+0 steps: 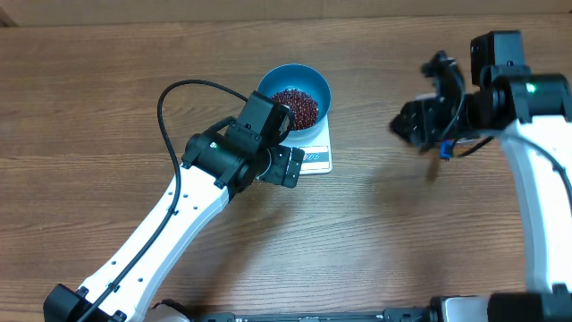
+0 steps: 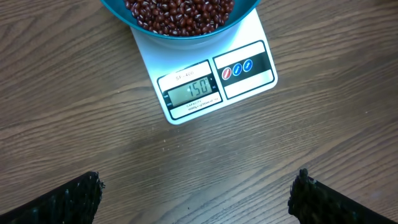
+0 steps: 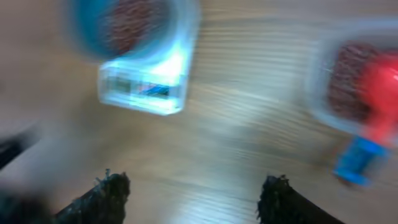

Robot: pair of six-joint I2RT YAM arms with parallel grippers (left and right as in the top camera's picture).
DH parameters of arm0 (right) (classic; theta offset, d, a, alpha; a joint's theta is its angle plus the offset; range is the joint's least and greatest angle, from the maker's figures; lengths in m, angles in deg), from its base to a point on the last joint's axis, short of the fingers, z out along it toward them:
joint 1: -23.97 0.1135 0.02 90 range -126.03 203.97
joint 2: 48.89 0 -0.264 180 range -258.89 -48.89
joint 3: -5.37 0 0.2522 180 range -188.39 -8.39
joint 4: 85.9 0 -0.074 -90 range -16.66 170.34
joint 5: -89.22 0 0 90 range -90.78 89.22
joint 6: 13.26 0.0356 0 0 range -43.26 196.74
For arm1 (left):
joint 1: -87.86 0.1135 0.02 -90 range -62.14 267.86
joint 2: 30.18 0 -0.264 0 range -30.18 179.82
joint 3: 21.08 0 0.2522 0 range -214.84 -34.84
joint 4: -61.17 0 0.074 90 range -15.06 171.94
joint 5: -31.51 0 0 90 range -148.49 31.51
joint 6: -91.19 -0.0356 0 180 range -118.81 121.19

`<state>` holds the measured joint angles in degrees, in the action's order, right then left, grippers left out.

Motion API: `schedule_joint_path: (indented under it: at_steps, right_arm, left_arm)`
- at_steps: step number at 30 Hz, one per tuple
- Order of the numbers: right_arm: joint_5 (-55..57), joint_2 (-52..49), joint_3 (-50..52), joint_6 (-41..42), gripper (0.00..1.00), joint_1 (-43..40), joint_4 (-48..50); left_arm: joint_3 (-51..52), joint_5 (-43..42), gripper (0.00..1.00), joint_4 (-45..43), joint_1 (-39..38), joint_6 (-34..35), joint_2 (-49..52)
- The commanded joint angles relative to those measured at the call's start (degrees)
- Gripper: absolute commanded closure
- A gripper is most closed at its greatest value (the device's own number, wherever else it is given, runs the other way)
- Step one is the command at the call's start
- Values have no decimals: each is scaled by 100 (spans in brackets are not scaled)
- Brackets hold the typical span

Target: Scoop item into bowl and weigh 150g on scale

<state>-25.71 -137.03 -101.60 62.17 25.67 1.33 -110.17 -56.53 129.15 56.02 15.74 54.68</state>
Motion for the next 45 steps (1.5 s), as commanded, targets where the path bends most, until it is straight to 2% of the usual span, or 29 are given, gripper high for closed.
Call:
schedule_joint_path:
  at_steps: [1,3,4,23,38,45]
  right_arm:
    - [-1314,48,-94,-1248,24,260,-157]
    - [-1311,31,-90,-1259,17,446,-188]
    - [-1311,26,-90,-1255,0,511,-175]
    - [-1290,26,-90,-1255,0,597,-170]
    - [-144,-2,-90,-1255,0,597,-275]
    - [-164,402,-66,-1276,0,640,433]
  left_arm:
    - [35,57,1,-9,4,-83,-48]
    - [35,57,0,-9,4,-83,-48]
    - [35,57,0,-9,4,-83,-48]
    - [35,57,0,-9,4,-83,-48]
    - [35,57,0,-9,4,-83,-48]
    - [35,55,1,-9,4,-83,-48]
